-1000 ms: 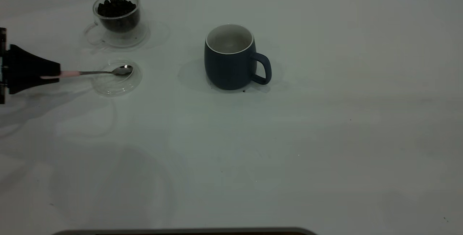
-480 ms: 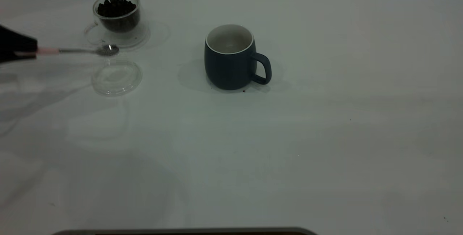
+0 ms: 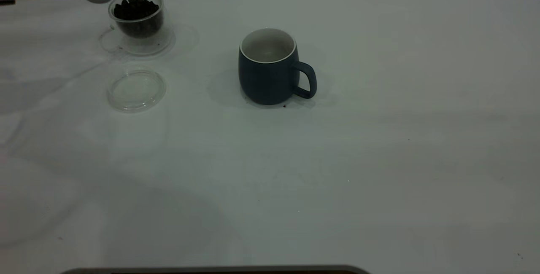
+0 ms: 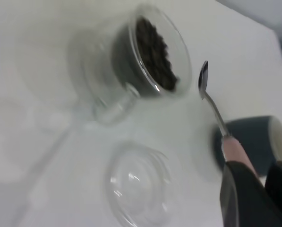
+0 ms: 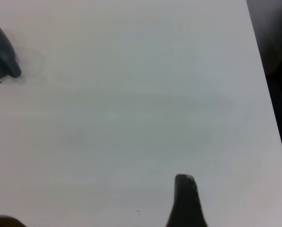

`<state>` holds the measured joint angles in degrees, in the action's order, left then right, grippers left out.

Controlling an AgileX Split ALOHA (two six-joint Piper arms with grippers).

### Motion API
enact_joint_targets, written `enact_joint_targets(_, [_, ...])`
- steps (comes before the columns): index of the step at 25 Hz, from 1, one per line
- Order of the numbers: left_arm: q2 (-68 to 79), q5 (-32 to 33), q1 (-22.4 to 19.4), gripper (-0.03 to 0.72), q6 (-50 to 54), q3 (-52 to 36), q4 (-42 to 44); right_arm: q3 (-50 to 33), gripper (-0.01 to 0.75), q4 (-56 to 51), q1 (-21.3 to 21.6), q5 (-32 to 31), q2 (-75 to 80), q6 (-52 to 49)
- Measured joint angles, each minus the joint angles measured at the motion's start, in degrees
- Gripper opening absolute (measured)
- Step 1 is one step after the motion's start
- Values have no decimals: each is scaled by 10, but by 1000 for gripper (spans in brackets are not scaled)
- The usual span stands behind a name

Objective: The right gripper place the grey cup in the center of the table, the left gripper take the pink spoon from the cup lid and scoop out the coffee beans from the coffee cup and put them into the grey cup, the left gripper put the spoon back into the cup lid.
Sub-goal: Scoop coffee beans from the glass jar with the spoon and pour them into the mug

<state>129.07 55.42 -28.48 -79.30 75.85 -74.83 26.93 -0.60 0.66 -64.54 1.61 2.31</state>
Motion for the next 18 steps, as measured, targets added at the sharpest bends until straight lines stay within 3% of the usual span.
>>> enact_joint_targets(8, [2, -99, 60, 126, -30, 35, 0, 0, 591, 0, 0, 0, 0, 0])
enact_joint_targets(18, [67, -106, 81, 126, -43, 92, 2, 0, 591, 0, 0, 0, 0, 0])
